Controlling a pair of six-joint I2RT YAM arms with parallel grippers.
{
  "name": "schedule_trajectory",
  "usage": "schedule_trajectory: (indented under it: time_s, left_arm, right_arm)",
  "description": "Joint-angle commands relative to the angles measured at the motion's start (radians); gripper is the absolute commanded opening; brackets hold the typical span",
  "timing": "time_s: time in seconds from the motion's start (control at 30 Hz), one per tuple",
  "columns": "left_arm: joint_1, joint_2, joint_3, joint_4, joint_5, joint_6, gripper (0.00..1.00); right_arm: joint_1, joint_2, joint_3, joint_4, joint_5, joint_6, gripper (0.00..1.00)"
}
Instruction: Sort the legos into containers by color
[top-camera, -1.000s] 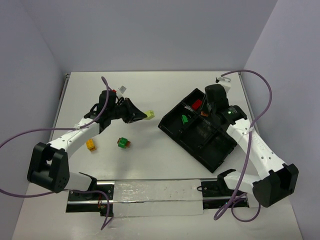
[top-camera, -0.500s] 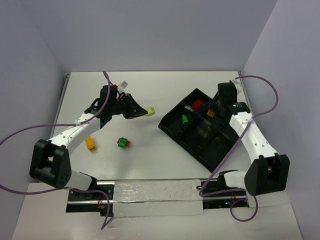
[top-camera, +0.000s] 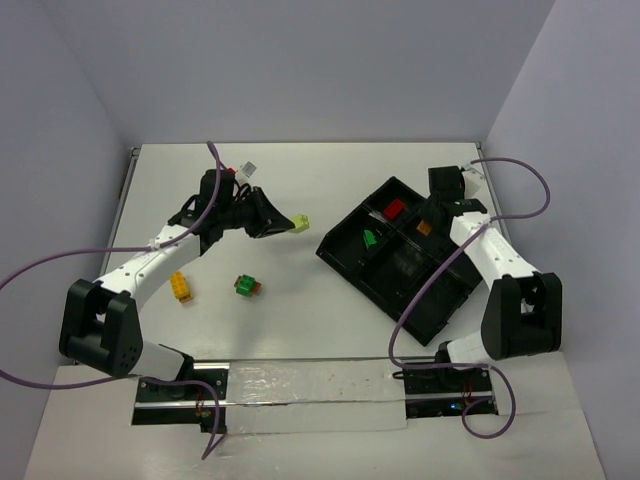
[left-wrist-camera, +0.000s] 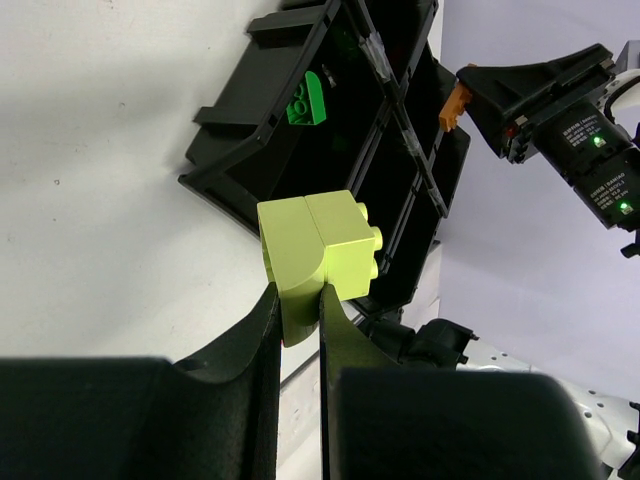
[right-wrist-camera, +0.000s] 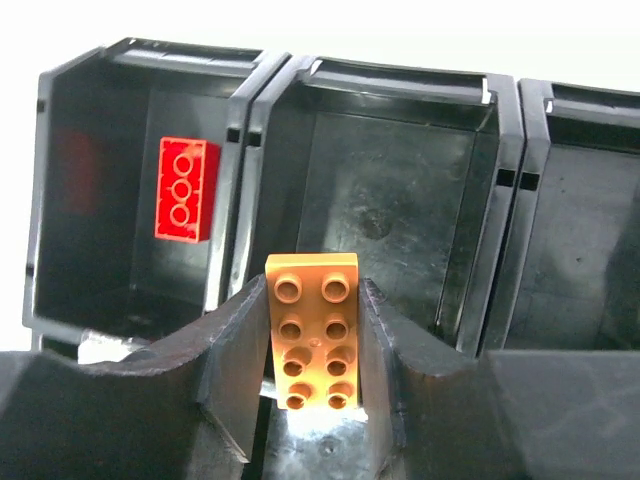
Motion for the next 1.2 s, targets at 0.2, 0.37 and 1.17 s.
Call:
schedule_trajectory:
  time_s: [0.2, 0.37, 1.17]
  left_arm:
    - [0.005, -0.060, -0.010, 0.040, -0.020, -0.024, 0.00]
    - [0.005, -0.038, 0.023, 0.025, -0.024, -0.007, 0.00]
    - [0.002, -0.064, 0.015, 0.042, -0.016, -0.020, 0.00]
  right_arm:
    - [-0.011, -0.024, -0.003, 0.053, 0.049, 0.010, 0.78]
    - [0.004, -0.133, 0.017, 0.045, -0.093, -0.064, 0.75]
    - [0.517, 0.123, 0.350, 0.096, -0.719, -0.167, 0.74]
